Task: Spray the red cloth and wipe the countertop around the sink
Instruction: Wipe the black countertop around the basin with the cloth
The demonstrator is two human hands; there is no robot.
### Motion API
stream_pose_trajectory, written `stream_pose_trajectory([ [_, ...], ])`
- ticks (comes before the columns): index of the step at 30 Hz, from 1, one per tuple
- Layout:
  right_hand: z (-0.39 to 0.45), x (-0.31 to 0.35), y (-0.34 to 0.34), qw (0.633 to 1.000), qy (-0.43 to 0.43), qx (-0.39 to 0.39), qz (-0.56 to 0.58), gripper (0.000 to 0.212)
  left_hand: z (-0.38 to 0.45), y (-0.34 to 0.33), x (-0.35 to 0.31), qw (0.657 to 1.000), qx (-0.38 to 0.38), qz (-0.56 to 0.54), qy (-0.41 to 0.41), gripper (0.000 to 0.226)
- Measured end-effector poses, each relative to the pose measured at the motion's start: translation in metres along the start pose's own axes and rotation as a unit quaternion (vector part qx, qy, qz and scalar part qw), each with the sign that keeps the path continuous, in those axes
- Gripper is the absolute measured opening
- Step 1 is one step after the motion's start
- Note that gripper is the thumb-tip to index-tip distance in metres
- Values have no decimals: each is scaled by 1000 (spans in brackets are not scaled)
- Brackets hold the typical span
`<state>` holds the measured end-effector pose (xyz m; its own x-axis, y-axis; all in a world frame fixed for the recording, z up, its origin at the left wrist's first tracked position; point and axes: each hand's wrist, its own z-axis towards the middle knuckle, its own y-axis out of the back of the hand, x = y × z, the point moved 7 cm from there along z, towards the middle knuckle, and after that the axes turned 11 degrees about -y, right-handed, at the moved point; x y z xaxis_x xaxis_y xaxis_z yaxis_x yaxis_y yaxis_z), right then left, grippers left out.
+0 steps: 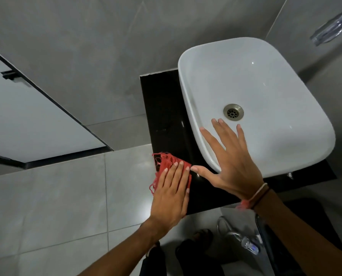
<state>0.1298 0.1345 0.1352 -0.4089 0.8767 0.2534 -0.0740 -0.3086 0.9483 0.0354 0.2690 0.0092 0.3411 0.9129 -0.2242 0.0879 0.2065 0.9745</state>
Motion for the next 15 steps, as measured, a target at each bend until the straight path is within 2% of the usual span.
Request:
stream_pose_trajectory([
  [5, 0, -4, 1, 999, -23, 12, 48, 93, 17, -6, -55, 999, 38, -3, 26, 62],
  [8, 1, -4, 9, 993, -51, 14, 104, 87, 33, -8, -80, 996, 54, -49, 50, 63],
  [9, -1, -4, 15, 989, -55, -11, 139, 81, 36, -6, -80, 995, 58, -60, 49, 62],
  [11, -21, -8, 32, 967, -75, -121, 213, 59, 37, 6, -73, 995, 48, -81, 19, 59],
  [13, -58, -19, 42, 921, -146, -247, 263, 37, 40, 27, -50, 991, 20, -131, -5, 53],
  [15, -103, -23, 30, 879, -244, -306, 271, 25, 52, 42, -21, 990, 12, -139, -18, 47],
])
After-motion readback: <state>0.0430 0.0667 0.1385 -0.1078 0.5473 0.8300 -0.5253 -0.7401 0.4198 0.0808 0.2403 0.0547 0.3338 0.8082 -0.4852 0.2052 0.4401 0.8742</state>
